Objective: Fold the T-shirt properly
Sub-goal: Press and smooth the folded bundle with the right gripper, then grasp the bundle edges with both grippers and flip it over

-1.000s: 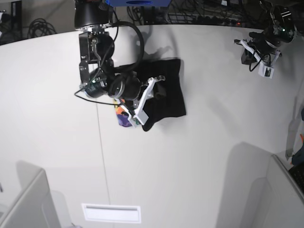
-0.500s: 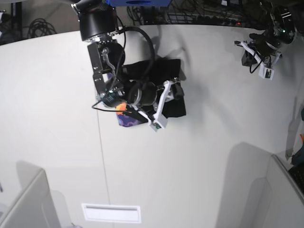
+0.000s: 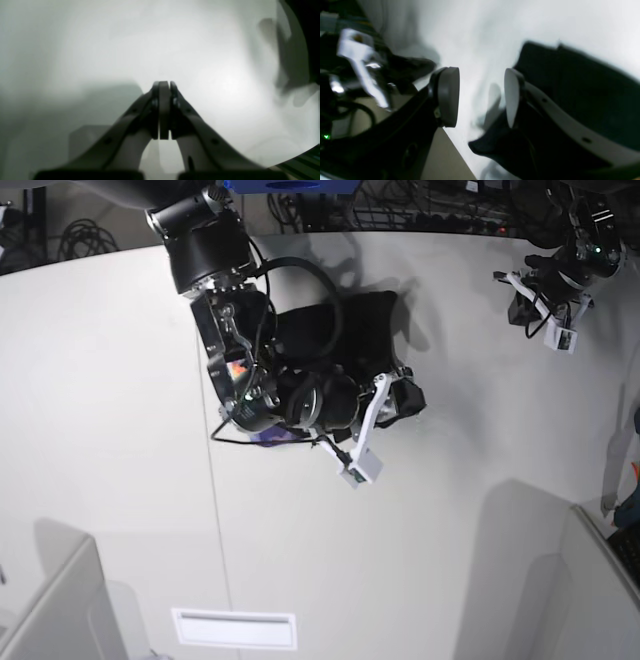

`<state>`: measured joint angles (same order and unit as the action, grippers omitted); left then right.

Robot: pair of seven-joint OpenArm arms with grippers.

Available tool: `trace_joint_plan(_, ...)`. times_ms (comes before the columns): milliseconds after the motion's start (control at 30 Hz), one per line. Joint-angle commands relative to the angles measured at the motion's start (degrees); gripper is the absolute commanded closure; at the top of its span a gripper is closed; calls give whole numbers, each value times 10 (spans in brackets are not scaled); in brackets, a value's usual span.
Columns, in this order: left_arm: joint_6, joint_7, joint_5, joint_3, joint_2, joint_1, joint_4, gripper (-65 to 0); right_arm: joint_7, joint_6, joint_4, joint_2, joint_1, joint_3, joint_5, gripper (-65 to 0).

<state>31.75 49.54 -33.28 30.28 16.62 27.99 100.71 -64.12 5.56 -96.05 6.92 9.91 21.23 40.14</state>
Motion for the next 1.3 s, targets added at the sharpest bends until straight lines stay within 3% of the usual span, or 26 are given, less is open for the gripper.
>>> trace_joint_plan(0,3,-8,-10,2,7,2,16,0,8,4,-24,-12,1,-15,7,-267)
trace_joint_plan(67,4,-8,-11,-11,5,5,30,0,23,5,-54,-29,-14,-34,9,-216)
trace_joint_plan(167,4,-8,-58,-30,-12,6,58,0,63,5,-87,-64,-49,-77,10,0)
trace_joint_plan(267,4,-8,-162,-40,-21,2,59,0,99,5,-104,-82,-90,-134,10,0)
trace_joint_plan(300,4,-8,-195,-48,-21,1,57,-51,108,5,-110,-85,-103,-155,10,0)
trace_joint_plan(367,4,-8,-243,-67,-21,-12,56,-268,118,6,-118,-100,-121,-178,10,0)
trace_joint_plan(467,3,-8,-256,-99,-27,-28,53,-553,119,6,-121,-122,-131,-191,10,0)
trace_joint_plan(533,3,-8,-258,-125,-39,-47,34,-650,119,6,-121,-136,-137,-192,10,0)
trace_joint_plan(700,1,-8,-256,-170,-68,-96,-63,-650,119,10,-134,-149,-150,-192,10,0)
trace_joint_plan(867,-1,-8,-255,-204,-85,-140,-140,-650,119,66,-137,-155,-158,-212,10,0)
trace_joint_plan(1033,-61,-8,-255,-240,-95,-173,-184,-650,116,97,-137,-155,-175,-281,11,0)
trace_joint_plan(1067,-67,-8,-255,-249,-95,-178,-187,-625,116,101,-137,-156,-180,-295,11,0)
trace_joint_plan(1133,-76,-8,-255,-268,-94,-191,-190,-481,116,109,-137,-156,-188,-330,11,0)
trace_joint_plan(1200,-92,-8,-255,-280,-92,-194,-190,-276,116,128,-136,-156,-199,-360,10,0)
trace_joint_plan(1267,-135,-8,-255,-286,-92,-200,-190,-61,116,153,-135,-156,-205,-386,8,0)
